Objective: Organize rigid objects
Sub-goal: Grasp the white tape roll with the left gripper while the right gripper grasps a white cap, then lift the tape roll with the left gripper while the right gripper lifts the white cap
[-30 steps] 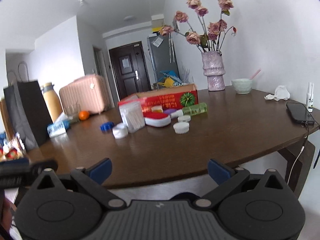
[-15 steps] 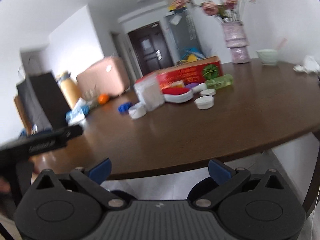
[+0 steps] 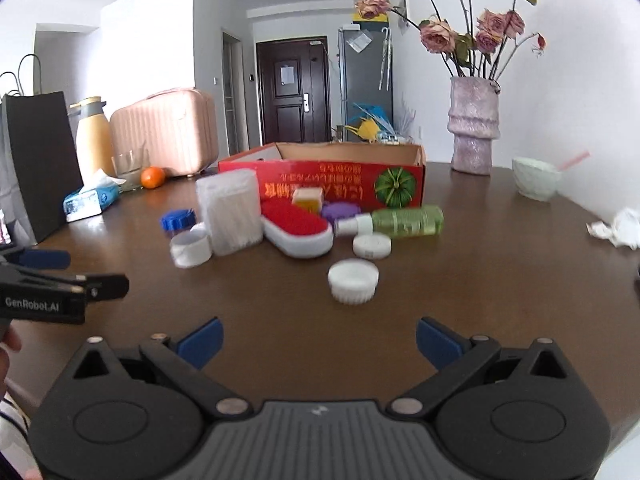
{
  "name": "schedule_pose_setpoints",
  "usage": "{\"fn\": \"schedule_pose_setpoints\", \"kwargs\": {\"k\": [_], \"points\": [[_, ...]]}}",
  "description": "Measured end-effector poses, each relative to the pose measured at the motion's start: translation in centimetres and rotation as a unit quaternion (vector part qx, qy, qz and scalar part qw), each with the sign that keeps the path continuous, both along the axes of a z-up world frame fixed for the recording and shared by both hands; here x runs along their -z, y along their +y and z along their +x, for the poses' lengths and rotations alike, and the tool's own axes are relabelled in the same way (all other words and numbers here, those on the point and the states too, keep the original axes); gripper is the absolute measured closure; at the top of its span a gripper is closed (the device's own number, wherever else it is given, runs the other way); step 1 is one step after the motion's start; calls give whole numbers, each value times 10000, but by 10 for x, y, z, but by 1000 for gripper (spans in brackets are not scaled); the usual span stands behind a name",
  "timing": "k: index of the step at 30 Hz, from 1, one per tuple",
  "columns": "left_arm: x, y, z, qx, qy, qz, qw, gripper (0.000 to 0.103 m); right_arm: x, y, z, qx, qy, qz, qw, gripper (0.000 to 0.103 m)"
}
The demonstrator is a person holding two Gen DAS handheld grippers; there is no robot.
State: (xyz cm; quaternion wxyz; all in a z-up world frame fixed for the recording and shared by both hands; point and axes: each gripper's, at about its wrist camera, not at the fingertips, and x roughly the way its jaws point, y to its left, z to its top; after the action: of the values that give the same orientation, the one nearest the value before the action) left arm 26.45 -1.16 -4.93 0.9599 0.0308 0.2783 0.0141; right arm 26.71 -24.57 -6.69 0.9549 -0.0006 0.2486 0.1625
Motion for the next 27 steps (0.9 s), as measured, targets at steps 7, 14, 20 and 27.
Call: {"fn": "schedule_pose_setpoints", "kwargs": {"k": [7,14,20,27], "points": [[6,-5,47,161,283,317,9990,0,4,4,45,310,227,-220,9990,0],[7,0,85,374,436,-106,9983,0,4,14,72,-89,260,-204,9994,24],[13,3,109,424,614,-261,9969,47,10,17,95,67,600,-285,9978,58],[13,5,104,364,628,-252,9970,59,13,17,99,194,627,-317,9973,64]]}}
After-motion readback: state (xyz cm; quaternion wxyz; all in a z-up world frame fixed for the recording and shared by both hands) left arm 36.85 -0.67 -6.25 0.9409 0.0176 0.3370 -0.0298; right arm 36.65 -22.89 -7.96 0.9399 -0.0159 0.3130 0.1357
